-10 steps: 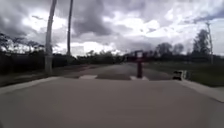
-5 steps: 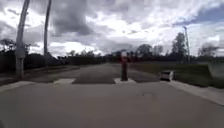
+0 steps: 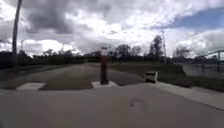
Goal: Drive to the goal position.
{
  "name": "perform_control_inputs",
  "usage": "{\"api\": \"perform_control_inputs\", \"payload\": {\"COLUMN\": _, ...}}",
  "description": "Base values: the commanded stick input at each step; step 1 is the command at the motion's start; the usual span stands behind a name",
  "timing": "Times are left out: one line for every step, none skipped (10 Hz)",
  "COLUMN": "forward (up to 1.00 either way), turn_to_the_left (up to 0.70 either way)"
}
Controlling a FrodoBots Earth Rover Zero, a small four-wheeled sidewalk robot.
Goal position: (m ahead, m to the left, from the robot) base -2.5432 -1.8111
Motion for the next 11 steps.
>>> {"api": "perform_control_inputs", "payload": {"forward": 1.00, "turn_to_the_left": 0.00}}
{"api": "perform_control_inputs", "payload": {"forward": 1.00, "turn_to_the_left": 0.00}}
{"api": "perform_control_inputs", "payload": {"forward": 1.00, "turn_to_the_left": 0.00}}
{"api": "perform_control_inputs", "payload": {"forward": 1.00, "turn_to_the_left": 0.00}}
{"api": "perform_control_inputs", "payload": {"forward": 0.91, "turn_to_the_left": 0.00}}
{"api": "perform_control_inputs", "payload": {"forward": 0.60, "turn_to_the_left": 0.00}}
{"api": "perform_control_inputs", "payload": {"forward": 0.00, "turn_to_the_left": 0.00}}
{"api": "perform_control_inputs", "payload": {"forward": 0.00, "turn_to_the_left": 0.00}}
{"api": "perform_control_inputs", "payload": {"forward": 0.00, "turn_to_the_left": 0.00}}
{"api": "perform_control_inputs", "payload": {"forward": 0.00, "turn_to_the_left": 0.00}}
{"api": "perform_control_inputs", "payload": {"forward": 0.00, "turn_to_the_left": 0.00}}
